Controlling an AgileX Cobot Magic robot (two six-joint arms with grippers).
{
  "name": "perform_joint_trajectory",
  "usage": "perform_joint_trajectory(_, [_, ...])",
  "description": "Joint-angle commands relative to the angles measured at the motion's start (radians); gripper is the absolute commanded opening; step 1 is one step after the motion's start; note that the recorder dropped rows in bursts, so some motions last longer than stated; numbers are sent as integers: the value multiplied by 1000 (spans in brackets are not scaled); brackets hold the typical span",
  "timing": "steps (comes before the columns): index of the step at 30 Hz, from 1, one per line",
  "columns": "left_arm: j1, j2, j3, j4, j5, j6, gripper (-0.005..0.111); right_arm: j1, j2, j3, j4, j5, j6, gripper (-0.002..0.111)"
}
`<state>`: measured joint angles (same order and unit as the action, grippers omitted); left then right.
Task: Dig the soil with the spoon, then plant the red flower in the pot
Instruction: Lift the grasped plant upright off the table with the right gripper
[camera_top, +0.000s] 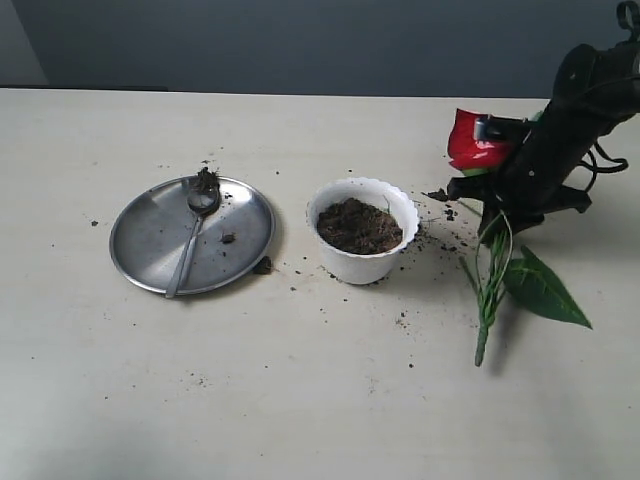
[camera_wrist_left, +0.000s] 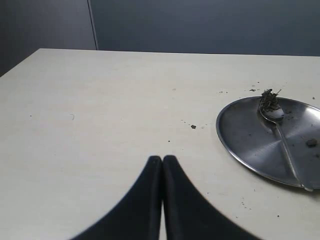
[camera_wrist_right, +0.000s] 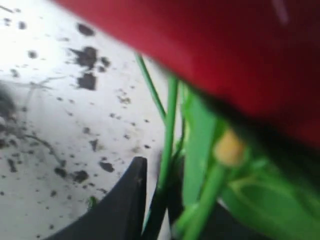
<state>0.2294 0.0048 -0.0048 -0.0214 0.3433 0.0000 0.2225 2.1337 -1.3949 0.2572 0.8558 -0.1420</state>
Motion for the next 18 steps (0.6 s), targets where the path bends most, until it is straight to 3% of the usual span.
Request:
perform_joint_trajectory(1, [-3,-5,5,0,-9,5,0,-2,-86,3,22,-68,-67,-1])
perform_joint_trajectory(18, [-3,-5,5,0,-9,5,0,18,-406,31,66,-314,-164,-1])
